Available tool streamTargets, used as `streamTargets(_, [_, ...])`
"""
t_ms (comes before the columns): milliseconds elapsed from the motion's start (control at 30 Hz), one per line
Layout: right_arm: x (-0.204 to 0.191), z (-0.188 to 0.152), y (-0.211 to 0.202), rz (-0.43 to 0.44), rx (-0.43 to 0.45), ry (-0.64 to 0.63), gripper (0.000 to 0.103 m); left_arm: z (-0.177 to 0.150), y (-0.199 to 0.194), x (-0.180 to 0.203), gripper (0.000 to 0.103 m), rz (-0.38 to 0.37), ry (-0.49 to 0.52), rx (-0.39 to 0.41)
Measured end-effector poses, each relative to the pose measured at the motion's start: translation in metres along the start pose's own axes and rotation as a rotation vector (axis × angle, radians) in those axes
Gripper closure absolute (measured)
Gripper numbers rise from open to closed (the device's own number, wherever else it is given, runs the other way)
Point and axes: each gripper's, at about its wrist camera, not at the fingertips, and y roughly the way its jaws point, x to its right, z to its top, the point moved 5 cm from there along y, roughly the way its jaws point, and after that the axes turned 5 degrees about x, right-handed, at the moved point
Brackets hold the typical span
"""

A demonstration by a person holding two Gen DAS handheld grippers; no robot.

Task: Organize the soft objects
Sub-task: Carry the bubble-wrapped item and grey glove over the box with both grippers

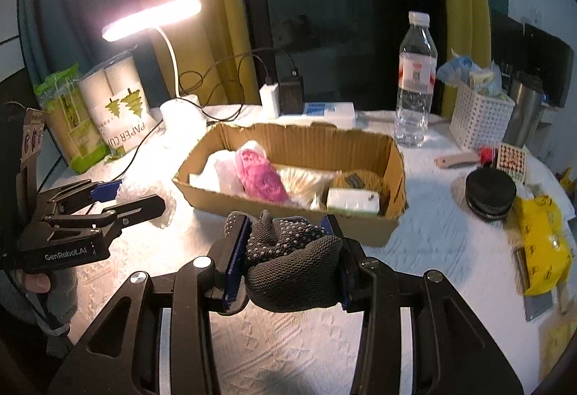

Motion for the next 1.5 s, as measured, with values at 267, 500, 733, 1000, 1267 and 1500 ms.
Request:
streamTargets(267, [-0.017, 0.016, 0.006, 0.005, 0.019, -0.033, 0.06, 0.014, -0.01, -0.021, 0.041, 0.024, 0.013, 0.044])
streamTargets(500, [-0.036, 0.035, 0.013, -0.002, 0.039, -0.065, 0.06, 0.021, -0.013, -0.037, 0.041, -0.004, -0.002, 0.068])
streamTargets(733, [-0.054, 0.054, 0.029, -0.004, 0.057, -0.083, 0.06, 0.025, -0.015, -0.058, 0.041, -0.019, -0.034, 0.088])
streamTargets(1000, [-0.07, 0.068, 0.06, 0.019, 0.067, -0.069, 0.06, 0.031, -0.01, -0.078, 0.041, -0.027, -0.062, 0.1])
streamTargets(1267, [-0.081, 0.076, 0.106, 0.055, 0.045, -0.058, 0.06, 0.032, 0.002, -0.089, 0.041, -0.024, -0.078, 0.077])
streamTargets(1500, [-0.077, 0.071, 0.137, 0.066, -0.012, -0.04, 0.053, 0.032, 0.007, -0.088, 0.041, -0.018, -0.077, 0.072])
